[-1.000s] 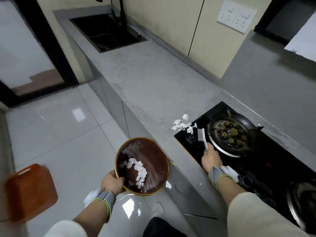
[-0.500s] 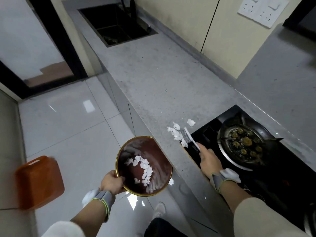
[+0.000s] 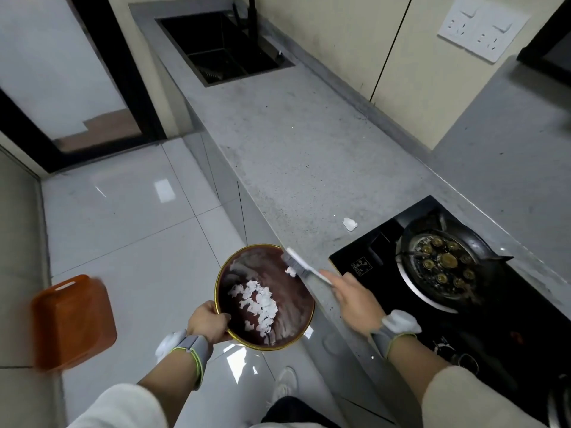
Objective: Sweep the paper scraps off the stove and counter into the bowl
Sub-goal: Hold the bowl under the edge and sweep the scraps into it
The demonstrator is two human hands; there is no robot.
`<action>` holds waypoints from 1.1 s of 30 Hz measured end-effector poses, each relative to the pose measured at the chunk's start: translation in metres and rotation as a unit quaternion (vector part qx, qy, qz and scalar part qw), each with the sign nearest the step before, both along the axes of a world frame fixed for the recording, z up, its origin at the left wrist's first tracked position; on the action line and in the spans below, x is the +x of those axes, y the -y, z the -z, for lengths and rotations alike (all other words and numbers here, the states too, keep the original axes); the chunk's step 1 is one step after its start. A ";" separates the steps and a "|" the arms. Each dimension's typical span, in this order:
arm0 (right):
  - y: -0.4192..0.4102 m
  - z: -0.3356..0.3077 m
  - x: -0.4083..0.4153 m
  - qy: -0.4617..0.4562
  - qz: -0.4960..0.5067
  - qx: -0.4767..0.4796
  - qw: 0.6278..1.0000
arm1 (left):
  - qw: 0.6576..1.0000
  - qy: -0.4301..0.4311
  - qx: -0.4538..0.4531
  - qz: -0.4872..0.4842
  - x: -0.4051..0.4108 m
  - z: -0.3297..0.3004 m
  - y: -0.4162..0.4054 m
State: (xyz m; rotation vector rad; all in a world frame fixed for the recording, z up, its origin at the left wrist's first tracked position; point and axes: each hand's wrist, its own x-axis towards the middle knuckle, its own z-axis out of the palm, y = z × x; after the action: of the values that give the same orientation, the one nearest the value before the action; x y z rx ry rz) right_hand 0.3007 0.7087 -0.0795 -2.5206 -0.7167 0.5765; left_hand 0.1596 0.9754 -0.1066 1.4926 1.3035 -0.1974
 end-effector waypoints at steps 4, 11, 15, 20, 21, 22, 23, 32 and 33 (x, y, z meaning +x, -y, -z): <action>-0.001 -0.017 0.037 0.066 0.174 -0.027 0.982 | 1.000 -0.003 0.004 0.001 0.000 -0.001 0.002; -0.008 -0.007 0.098 -0.046 0.325 -0.133 0.935 | 1.000 -0.012 0.007 0.005 0.001 -0.003 0.002; -0.002 -0.009 0.092 -0.017 0.180 -0.140 0.974 | 1.000 -0.012 0.004 0.007 0.001 -0.003 0.001; -0.002 0.006 0.031 0.002 -0.003 -0.086 0.996 | 1.000 -0.005 0.002 0.002 -0.002 0.000 0.002; -0.005 0.009 0.014 -0.004 -0.043 -0.079 0.996 | 1.000 -0.004 0.001 0.000 -0.004 0.001 0.003; -0.009 0.013 -0.004 -0.018 -0.078 -0.077 0.994 | 1.000 -0.002 -0.001 -0.004 -0.006 0.001 0.004; -0.013 0.017 -0.021 -0.030 -0.098 -0.075 0.992 | 1.000 0.001 -0.004 -0.007 -0.009 0.002 0.005; 0.002 0.012 -0.100 -0.026 -0.070 -0.155 0.985 | 0.998 0.024 -0.019 -0.047 -0.060 0.001 0.012; 0.006 0.010 -0.105 -0.042 -0.092 -0.196 0.975 | 0.999 0.023 -0.017 -0.044 -0.066 0.001 0.014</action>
State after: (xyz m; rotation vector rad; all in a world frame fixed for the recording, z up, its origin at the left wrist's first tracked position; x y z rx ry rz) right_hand 0.1954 0.7025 -0.0894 -2.7794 -0.8833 0.9676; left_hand 0.0938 0.9614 -0.1072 1.4001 1.3209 -0.1269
